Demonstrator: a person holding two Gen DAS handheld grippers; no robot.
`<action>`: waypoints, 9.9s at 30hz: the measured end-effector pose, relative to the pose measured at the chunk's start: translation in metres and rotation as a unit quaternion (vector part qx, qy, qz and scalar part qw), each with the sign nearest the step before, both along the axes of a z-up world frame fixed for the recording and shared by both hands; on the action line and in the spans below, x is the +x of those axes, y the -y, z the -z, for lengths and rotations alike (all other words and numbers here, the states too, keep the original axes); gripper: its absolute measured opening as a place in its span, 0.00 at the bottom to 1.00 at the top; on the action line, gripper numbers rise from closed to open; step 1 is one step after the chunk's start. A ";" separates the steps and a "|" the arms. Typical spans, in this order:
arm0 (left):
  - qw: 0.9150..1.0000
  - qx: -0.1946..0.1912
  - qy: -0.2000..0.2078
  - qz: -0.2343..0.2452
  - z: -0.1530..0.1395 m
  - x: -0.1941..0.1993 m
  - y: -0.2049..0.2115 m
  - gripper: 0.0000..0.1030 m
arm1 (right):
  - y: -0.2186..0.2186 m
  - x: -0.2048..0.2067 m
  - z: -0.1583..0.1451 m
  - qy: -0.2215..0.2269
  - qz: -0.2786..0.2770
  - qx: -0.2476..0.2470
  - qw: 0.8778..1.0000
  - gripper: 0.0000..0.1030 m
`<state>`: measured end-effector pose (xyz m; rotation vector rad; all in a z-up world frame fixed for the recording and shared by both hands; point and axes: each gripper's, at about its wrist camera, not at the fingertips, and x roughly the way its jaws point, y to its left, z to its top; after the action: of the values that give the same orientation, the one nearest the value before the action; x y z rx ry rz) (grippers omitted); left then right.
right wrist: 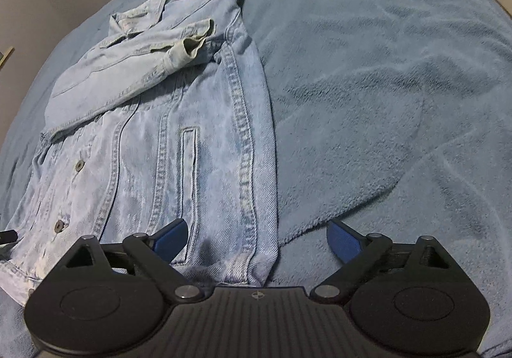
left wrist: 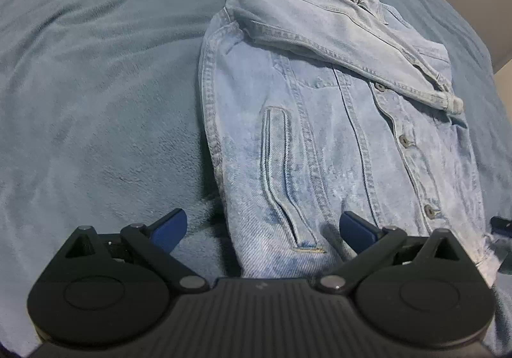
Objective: Fold large clothes
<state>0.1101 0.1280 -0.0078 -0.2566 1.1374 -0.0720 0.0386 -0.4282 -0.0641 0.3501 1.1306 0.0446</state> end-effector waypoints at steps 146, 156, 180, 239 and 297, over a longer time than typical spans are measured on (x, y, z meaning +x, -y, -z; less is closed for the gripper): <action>0.962 -0.016 0.265 0.058 0.039 0.218 -0.033 0.55 | -0.032 0.256 0.011 0.250 -0.092 0.011 0.964 0.56; 0.951 -0.011 0.300 0.070 0.039 0.203 -0.039 0.25 | -0.028 0.243 0.000 0.299 -0.120 0.029 0.946 0.16; 0.953 -0.078 0.284 0.072 0.056 0.199 -0.048 0.34 | -0.031 0.245 0.013 0.274 -0.139 0.083 0.948 0.31; 0.946 0.143 0.286 0.048 0.062 0.220 0.046 0.73 | -0.146 0.272 0.057 0.348 -0.118 -0.215 0.905 0.43; 0.946 -0.166 0.237 -0.143 0.077 0.157 -0.032 0.87 | -0.058 0.203 0.101 0.256 0.217 0.265 0.904 0.87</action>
<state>0.2673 0.1597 -0.0844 -0.6664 0.5935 -0.0632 0.2412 -0.3701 -0.1648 1.0108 0.4804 0.0464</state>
